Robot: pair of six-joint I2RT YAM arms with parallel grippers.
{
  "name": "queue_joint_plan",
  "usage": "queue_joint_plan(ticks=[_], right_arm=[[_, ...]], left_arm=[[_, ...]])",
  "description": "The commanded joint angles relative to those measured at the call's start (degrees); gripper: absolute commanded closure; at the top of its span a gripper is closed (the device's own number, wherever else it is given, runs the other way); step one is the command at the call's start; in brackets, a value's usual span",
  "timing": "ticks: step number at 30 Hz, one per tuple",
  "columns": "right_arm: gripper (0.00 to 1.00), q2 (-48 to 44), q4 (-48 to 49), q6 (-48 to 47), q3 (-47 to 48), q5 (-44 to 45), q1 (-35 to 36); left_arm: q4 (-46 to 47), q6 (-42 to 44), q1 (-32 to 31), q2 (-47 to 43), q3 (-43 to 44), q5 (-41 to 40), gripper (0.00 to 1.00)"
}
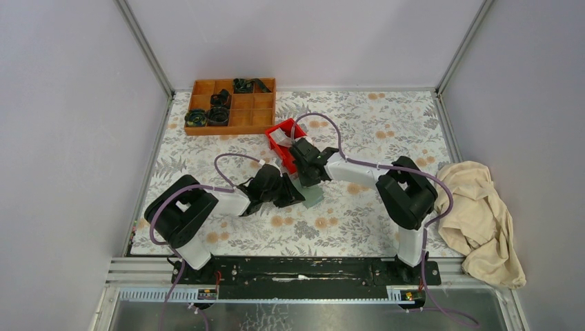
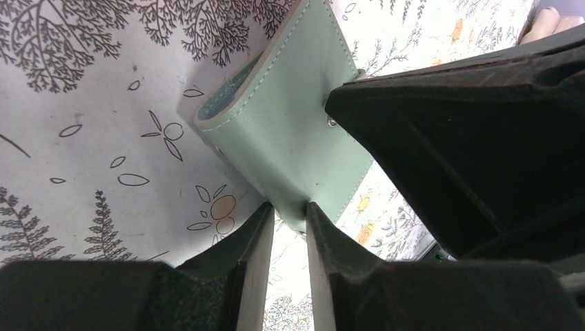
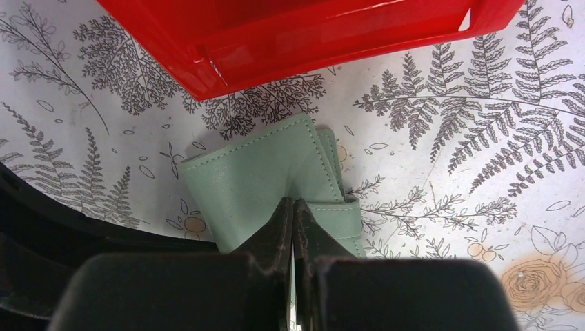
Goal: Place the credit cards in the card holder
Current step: Close the card holder at the center of the board.
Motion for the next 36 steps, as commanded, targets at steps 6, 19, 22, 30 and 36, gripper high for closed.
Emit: queue_joint_plan(ticks=[6, 19, 22, 30, 36], right_arm=[[1.00, -2.0, 1.4, 6.3, -10.4, -4.9, 3.1], [1.00, -5.8, 13.6, 14.2, -27.7, -5.4, 3.6], [1.00, -6.1, 17.1, 16.1, -31.3, -5.7, 3.7], [1.00, -4.8, 23.8, 20.4, -37.9, -5.4, 5.2], [1.00, -2.8, 29.5, 24.5, -42.4, -5.2, 6.5]], left_arm=[[-3.6, 0.8, -0.3, 2.6, -0.2, -4.2, 0.68], [-7.3, 0.5, -1.0, 2.4, 1.6, -4.6, 0.68], [-8.4, 0.4, -1.2, 2.3, 2.1, -4.8, 0.68], [-10.8, 0.1, -1.7, 2.3, 2.9, -5.3, 0.68], [-12.5, 0.3, -1.8, 2.2, 3.7, -5.5, 0.68]])
